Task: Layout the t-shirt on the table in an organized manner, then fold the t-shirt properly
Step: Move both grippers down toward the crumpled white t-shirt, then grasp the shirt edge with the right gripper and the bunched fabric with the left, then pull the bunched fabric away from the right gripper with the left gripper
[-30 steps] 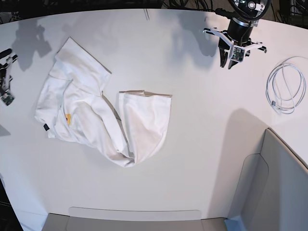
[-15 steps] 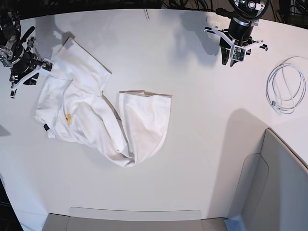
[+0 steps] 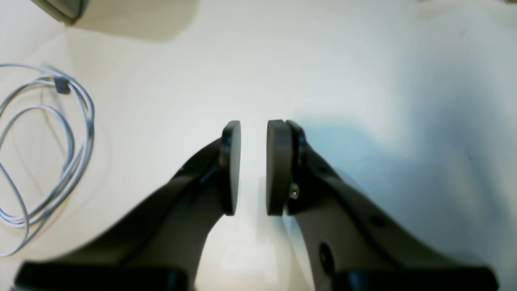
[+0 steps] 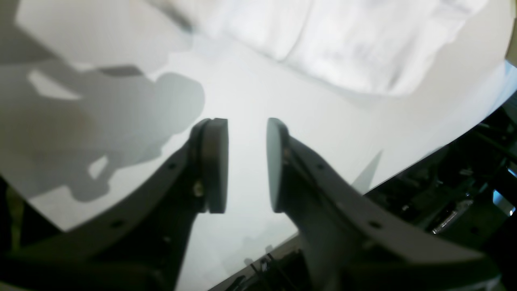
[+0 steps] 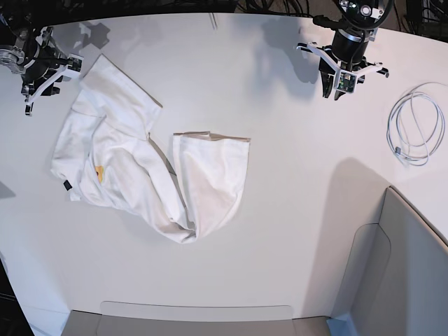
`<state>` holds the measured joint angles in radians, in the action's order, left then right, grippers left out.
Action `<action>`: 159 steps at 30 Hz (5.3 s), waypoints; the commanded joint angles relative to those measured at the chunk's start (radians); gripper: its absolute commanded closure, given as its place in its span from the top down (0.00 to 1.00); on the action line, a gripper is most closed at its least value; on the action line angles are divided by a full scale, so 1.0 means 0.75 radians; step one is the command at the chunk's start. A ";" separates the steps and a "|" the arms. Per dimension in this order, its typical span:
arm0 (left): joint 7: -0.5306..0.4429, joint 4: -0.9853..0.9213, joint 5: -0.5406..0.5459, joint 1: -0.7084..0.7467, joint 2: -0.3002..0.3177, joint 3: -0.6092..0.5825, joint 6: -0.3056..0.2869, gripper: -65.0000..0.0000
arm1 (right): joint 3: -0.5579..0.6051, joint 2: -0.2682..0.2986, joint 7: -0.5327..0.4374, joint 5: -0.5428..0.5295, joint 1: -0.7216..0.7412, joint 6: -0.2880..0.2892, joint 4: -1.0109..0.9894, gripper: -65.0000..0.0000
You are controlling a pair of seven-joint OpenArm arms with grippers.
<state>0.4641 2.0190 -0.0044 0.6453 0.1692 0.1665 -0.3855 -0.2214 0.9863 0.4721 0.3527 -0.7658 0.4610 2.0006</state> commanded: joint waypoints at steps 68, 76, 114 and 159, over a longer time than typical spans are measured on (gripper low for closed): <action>0.640 -0.019 -0.736 -0.861 0.090 -1.093 -0.185 0.24 | 0.894 -0.125 0.137 0.331 0.574 0.047 -0.250 0.00; 0.683 -0.201 -0.738 -0.988 -0.022 -1.193 -0.185 0.27 | 0.894 -0.162 0.137 0.331 0.566 0.047 -0.252 0.00; 0.831 -0.711 -0.730 -1.129 -0.415 -1.238 -0.046 0.27 | 0.894 -0.222 0.137 0.331 0.537 0.047 -0.257 0.00; 0.888 -0.557 -0.621 -1.127 -0.411 -1.037 -0.048 0.00 | 0.857 -0.238 0.137 0.331 0.502 0.047 -0.257 0.00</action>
<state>1.1385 1.5784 -0.4599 -0.1772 -0.1276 -0.6128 -0.4290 0.4095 0.8082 0.6571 0.7296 -0.3637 0.4126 1.8217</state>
